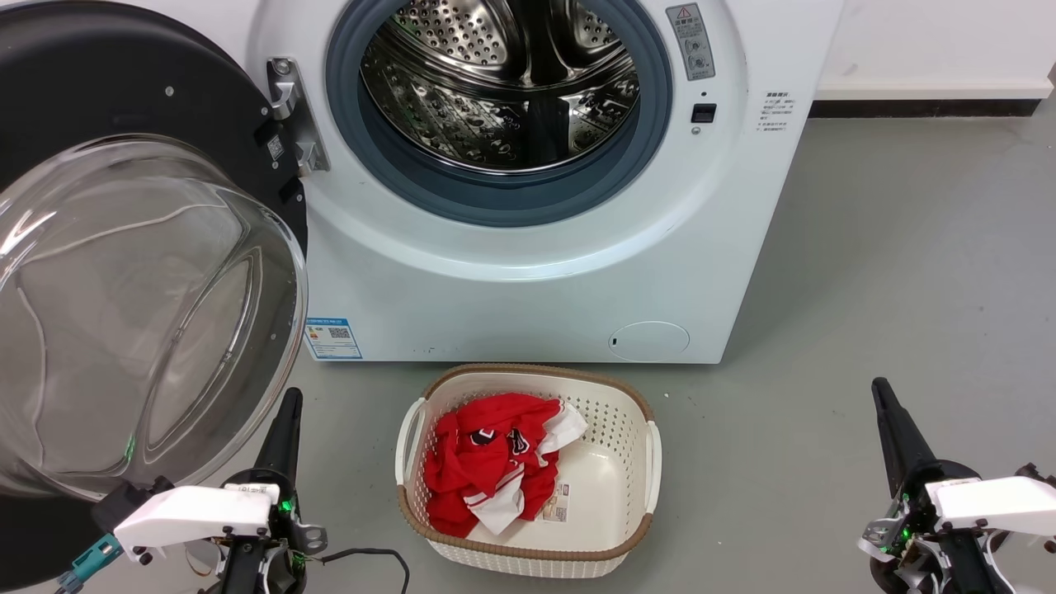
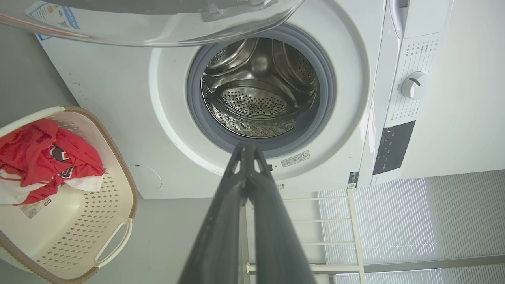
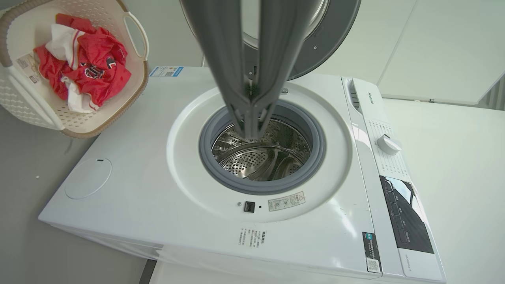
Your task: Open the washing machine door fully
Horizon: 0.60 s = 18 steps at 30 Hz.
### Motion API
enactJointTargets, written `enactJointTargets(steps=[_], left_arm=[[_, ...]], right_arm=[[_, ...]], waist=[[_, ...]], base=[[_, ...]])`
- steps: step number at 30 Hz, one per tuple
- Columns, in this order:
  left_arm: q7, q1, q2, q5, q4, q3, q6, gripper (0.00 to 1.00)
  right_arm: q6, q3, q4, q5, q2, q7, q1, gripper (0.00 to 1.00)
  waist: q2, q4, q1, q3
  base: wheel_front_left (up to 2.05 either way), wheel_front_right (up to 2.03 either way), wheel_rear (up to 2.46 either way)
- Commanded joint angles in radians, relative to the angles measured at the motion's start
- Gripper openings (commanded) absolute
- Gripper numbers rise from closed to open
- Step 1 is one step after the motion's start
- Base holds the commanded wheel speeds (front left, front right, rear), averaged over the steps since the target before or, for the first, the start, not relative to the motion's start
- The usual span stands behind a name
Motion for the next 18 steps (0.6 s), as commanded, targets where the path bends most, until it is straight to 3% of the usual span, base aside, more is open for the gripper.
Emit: enactJointTargets(steps=[1, 18], left_arm=[[0.008, 0.001, -0.001, -0.024, 0.0, 0.004, -0.006, 0.0], [0.04, 0.005, -0.007, -0.149, 0.005, 0.021, -0.019, 0.0]], right_arm=[[0.0, -0.002, 0.002, 0.025, -0.002, 0.008, -0.02, 0.0], [0.0, -0.008, 0.013, 0.147, -0.001, 0.038, -0.027, 0.0]], waist=[[0.0, -0.001, 0.0, -0.001], [0.0, -0.006, -0.0001, -0.008]], base=[[0.0, 0.0, 0.0], [0.0, 0.0, 0.0]])
